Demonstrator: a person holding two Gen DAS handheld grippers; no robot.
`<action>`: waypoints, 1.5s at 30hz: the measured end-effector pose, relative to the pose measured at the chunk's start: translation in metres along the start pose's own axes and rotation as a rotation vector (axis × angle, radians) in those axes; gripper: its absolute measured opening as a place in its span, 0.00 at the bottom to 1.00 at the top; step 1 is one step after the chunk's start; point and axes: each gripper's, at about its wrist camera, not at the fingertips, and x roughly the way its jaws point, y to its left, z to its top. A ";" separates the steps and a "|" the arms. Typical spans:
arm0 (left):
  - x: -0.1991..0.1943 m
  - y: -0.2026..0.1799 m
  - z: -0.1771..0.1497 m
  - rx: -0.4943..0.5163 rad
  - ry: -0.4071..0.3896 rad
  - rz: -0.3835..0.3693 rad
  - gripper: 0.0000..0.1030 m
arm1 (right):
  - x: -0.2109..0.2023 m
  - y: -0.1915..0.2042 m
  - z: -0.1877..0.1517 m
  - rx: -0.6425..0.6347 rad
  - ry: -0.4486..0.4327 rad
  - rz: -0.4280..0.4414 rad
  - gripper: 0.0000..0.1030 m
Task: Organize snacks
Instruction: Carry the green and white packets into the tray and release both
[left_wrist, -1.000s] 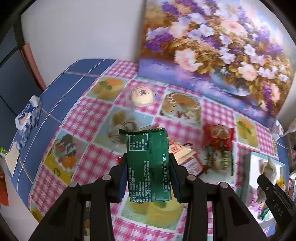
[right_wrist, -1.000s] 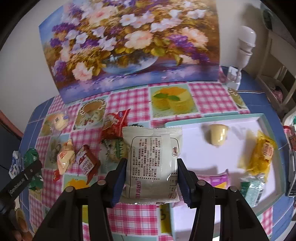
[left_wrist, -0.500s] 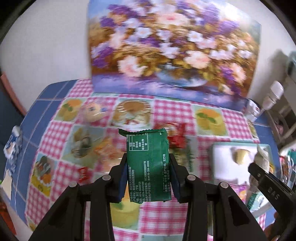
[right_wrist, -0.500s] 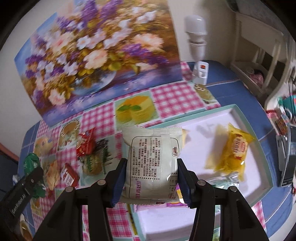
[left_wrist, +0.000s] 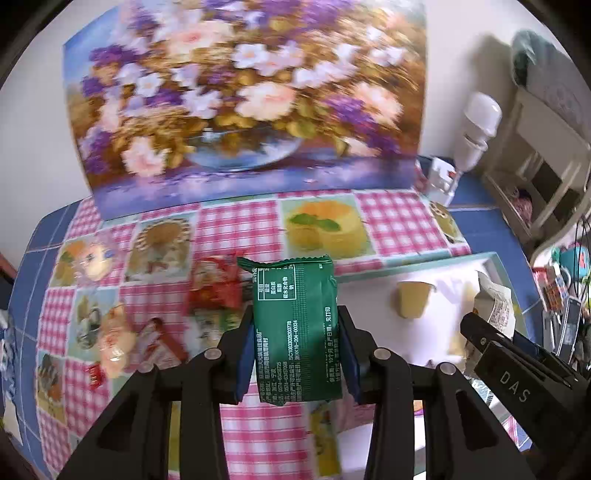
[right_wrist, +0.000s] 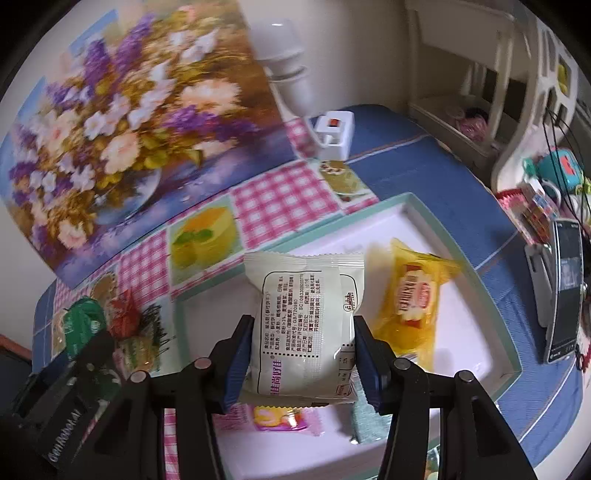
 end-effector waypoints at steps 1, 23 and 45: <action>0.004 -0.008 0.000 0.014 0.004 -0.003 0.41 | 0.002 -0.004 0.000 0.008 0.002 -0.005 0.53; 0.065 -0.045 -0.012 0.052 0.097 -0.063 0.41 | 0.044 -0.023 -0.003 0.030 0.090 -0.076 0.54; 0.057 -0.011 -0.003 -0.057 0.091 0.018 0.82 | 0.034 -0.018 -0.001 0.011 0.051 -0.056 0.75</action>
